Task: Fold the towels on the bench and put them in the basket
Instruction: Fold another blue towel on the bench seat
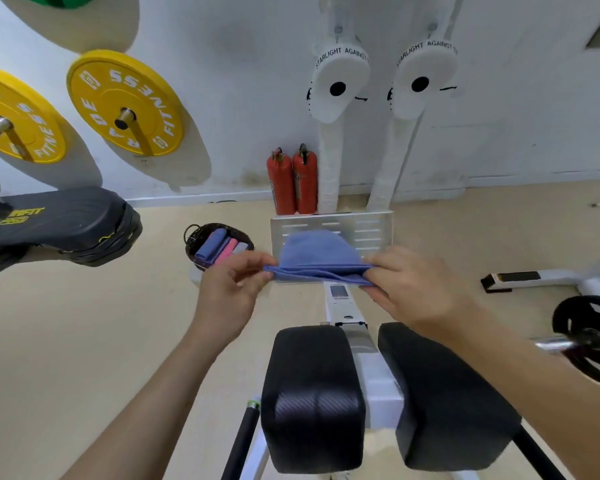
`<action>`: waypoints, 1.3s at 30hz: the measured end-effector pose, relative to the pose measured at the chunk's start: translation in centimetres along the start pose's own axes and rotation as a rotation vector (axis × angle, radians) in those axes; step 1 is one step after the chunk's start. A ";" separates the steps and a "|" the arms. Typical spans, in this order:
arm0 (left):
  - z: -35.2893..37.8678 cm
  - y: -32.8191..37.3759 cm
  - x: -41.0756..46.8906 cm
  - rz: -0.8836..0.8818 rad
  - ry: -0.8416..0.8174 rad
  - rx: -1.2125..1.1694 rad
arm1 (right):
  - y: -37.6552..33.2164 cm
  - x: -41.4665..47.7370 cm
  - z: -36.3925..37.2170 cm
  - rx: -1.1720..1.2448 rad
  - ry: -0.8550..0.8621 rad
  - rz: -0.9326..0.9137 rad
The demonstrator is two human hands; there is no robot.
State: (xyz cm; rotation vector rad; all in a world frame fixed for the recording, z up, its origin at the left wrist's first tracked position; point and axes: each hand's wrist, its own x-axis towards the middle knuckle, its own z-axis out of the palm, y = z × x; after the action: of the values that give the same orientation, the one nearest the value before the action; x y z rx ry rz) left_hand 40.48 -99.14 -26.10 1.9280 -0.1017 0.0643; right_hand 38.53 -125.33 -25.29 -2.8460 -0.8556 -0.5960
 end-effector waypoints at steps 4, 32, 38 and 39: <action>0.4 -7.7 -5.0 0.100 -0.135 0.348 | -3.3 -6.2 6.4 -0.001 -0.199 -0.144; 1.3 -15.2 -18.4 0.542 -0.736 0.897 | -14.2 -18.6 11.4 0.218 -0.423 -0.077; 2.7 -16.0 -19.5 0.567 -0.831 0.936 | -16.1 -19.5 12.2 0.181 -0.532 -0.016; 2.8 -15.9 -19.6 0.537 -0.850 0.940 | -16.3 -19.6 12.3 0.184 -0.558 -0.002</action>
State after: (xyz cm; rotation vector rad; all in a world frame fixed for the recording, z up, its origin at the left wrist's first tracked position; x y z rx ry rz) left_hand 22.64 -95.43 -43.79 2.6676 -1.3564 -0.4279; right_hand 18.71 -118.99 -44.54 -2.8633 -0.9187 0.2896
